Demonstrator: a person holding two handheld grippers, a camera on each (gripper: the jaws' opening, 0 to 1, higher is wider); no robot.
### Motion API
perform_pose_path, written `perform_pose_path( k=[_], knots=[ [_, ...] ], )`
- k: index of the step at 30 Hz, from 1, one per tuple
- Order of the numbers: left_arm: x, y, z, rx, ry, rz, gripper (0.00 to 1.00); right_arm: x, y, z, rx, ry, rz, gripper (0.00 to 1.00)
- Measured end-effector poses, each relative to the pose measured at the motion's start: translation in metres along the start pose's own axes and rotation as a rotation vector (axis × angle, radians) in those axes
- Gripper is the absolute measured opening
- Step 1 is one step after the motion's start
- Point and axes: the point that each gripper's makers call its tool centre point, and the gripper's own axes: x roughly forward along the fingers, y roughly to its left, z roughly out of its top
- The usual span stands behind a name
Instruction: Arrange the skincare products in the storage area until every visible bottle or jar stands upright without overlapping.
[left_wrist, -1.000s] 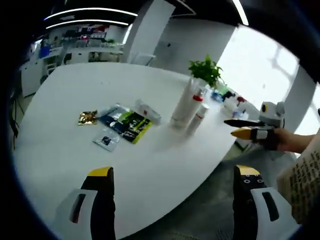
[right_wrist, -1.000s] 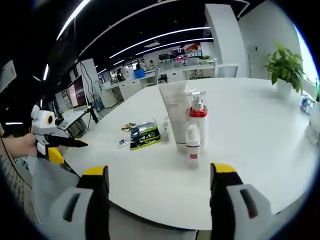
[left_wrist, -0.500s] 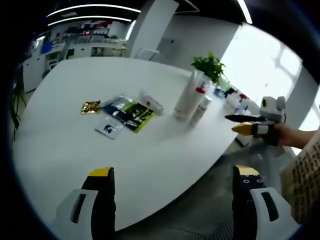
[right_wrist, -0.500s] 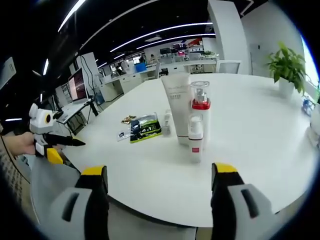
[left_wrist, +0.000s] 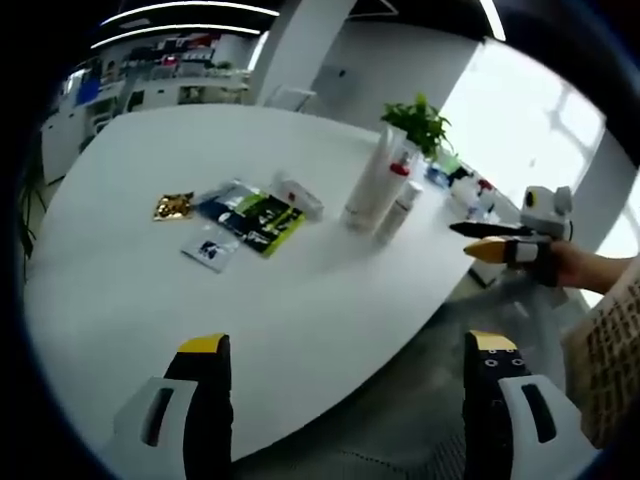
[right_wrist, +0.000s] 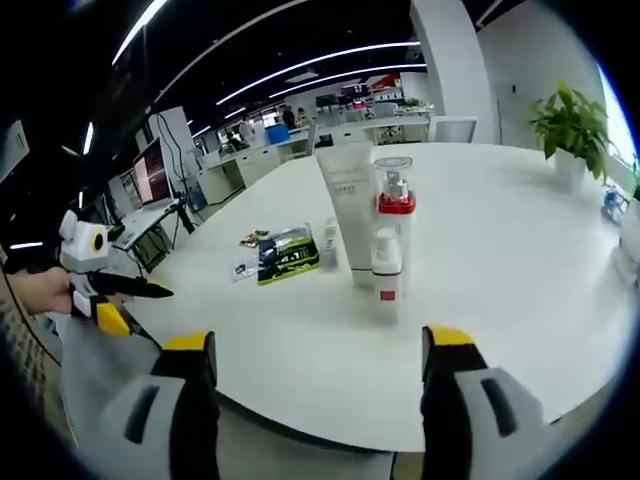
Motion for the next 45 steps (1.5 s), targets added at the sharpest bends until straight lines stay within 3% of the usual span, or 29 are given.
perform_pose_path(
  k=[7,14,24,32,37,45],
  knots=[
    [0.007,0.002,0.011,-0.004,-0.009,-0.001,0.93,0.002,0.001,-0.002,-0.005,0.018,0.009,0.83],
    [0.01,0.005,0.011,0.016,-0.007,0.002,0.93,0.006,0.013,0.012,-0.037,0.017,0.032,0.8],
    [0.005,0.014,0.007,-0.021,-0.044,-0.008,0.93,0.032,0.043,0.034,-0.175,0.079,0.1,0.71],
    [0.005,0.013,0.009,-0.004,-0.052,-0.033,0.91,0.069,0.07,0.054,-0.288,0.129,0.158,0.67],
    [0.005,0.014,0.007,0.002,-0.054,-0.041,0.9,0.094,0.06,0.057,-0.422,0.226,0.066,0.57],
    [0.005,0.018,0.008,-0.028,-0.067,-0.052,0.89,0.144,0.057,0.069,-0.42,0.232,0.017,0.51]
  ],
)
